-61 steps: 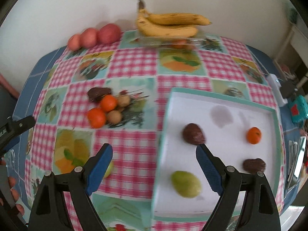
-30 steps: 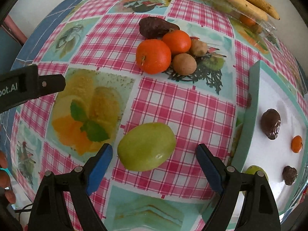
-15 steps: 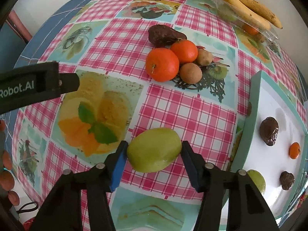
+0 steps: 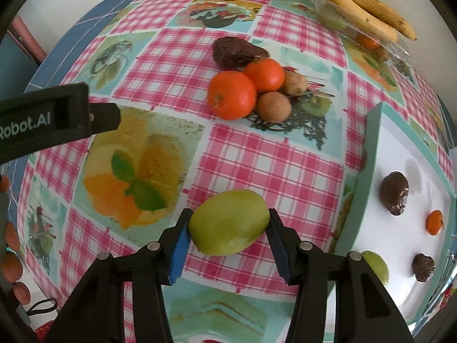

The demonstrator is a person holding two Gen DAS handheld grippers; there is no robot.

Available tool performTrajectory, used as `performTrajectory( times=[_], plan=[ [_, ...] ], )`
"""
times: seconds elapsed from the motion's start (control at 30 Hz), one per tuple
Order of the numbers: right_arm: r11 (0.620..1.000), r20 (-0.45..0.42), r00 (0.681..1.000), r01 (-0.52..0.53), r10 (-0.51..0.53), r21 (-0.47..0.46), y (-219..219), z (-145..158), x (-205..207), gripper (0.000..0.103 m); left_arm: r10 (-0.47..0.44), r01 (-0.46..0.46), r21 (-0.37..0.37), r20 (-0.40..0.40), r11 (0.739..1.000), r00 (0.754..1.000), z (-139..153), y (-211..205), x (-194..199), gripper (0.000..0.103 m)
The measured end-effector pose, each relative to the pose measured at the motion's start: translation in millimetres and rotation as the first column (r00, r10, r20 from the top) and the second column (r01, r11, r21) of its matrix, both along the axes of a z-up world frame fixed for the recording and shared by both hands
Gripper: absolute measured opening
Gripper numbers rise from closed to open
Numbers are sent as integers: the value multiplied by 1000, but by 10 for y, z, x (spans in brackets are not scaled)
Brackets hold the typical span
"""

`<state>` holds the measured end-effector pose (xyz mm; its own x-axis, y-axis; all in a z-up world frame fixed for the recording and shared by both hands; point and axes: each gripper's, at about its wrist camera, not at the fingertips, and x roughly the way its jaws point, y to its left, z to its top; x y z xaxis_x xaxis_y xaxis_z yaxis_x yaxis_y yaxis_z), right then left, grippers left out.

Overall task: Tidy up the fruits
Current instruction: 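Lift the green apple with the right tool while the left tool grasps a mandarin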

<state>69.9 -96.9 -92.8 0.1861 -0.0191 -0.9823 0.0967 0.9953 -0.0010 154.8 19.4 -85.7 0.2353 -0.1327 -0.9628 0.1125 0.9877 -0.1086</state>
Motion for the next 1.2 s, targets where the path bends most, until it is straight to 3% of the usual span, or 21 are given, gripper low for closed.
performTrajectory(
  times=[0.4, 0.67, 0.8, 0.97, 1.2],
  plan=[
    [993, 70, 990, 120, -121, 10, -595, 317, -93, 53, -39, 42, -72, 46, 997, 998, 55, -206, 39, 103],
    [971, 107, 965, 241, -241, 13, -1127, 516, -299, 53, -92, 101, -100, 88, 990, 992, 156, -492, 72, 103],
    [959, 125, 951, 283, -284, 23, -1272, 584, -326, 53, -97, 106, -76, 116, 991, 989, 177, -588, 87, 103],
    [940, 131, 931, 341, -341, 23, -1523, 604, -404, 53, -98, 114, -124, 125, 986, 987, 199, -674, 103, 102],
    [925, 125, 917, 379, -378, 20, -1770, 597, -544, 53, -136, 153, -152, 119, 976, 984, 154, -883, 88, 82]
  ],
)
